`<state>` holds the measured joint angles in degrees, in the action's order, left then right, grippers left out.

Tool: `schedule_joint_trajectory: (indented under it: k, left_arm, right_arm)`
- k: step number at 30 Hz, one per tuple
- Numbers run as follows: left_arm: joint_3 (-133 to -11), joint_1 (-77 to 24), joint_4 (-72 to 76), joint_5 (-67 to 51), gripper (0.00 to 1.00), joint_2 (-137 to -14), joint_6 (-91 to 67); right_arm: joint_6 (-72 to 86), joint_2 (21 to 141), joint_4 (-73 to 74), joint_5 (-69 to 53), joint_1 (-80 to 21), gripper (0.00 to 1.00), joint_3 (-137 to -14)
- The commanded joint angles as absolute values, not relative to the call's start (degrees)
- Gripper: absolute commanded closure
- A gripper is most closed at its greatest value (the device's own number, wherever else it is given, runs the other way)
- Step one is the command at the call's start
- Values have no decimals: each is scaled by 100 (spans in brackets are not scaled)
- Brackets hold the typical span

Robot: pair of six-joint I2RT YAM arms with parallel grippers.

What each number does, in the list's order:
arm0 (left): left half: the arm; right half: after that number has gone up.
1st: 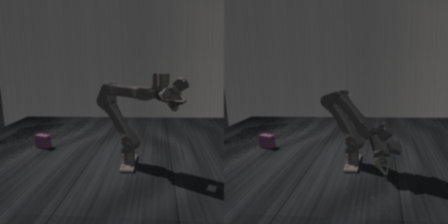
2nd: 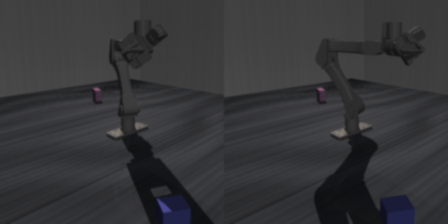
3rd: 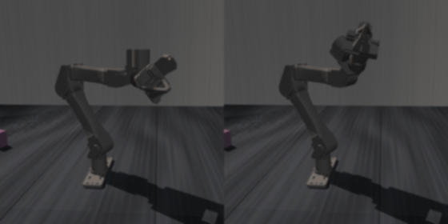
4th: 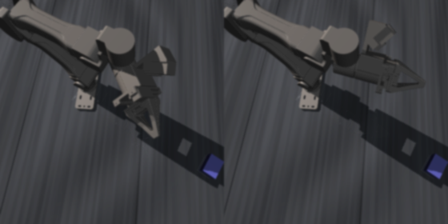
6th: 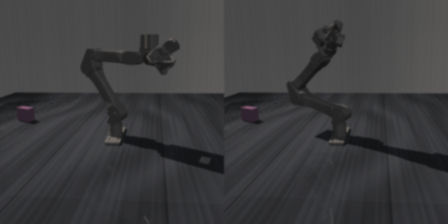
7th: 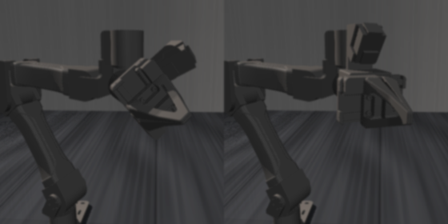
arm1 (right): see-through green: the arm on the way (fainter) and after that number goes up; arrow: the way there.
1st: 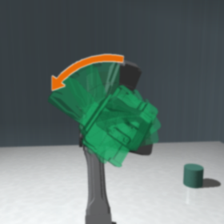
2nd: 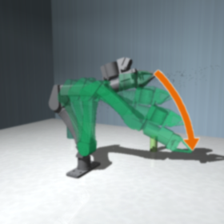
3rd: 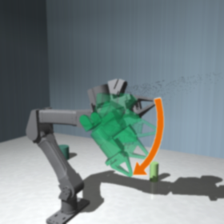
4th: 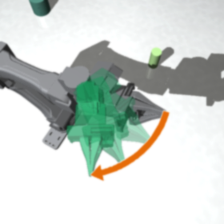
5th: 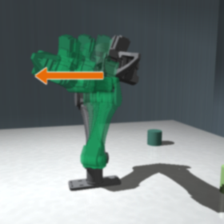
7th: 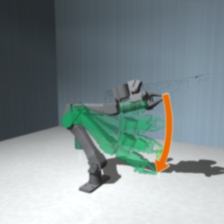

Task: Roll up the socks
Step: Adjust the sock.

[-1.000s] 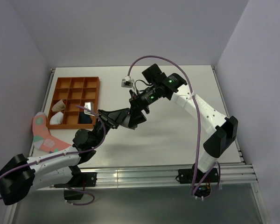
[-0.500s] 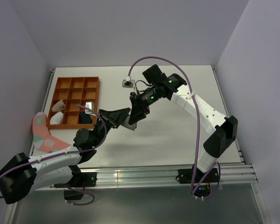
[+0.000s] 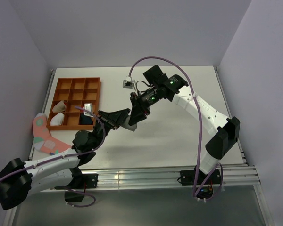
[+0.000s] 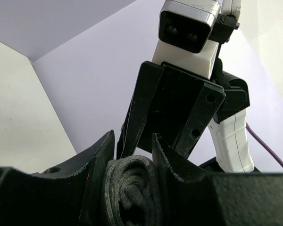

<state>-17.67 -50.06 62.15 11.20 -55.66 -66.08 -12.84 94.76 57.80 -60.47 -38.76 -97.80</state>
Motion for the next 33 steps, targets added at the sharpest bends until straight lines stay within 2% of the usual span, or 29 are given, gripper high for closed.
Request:
schedule_joint_trajectory:
  k: [1, 13, 33]
  left_arm:
    - [-1898, -4992, 6276, 1397, 69, -5257, -6355]
    - [-1696, -4992, 6135, 1494, 53, -4808, -6039]
    - [-1389, -4992, 4949, 1916, 47, -3657, -5722]
  right_arm:
    - [-1195, 9466, 5687, -6047, -3911, 100, -9729]
    - [-1055, 9492, 5563, -5915, -3885, 100, -9721]
    - [-1002, 9580, 5607, -5775, -3727, 100, -9958]
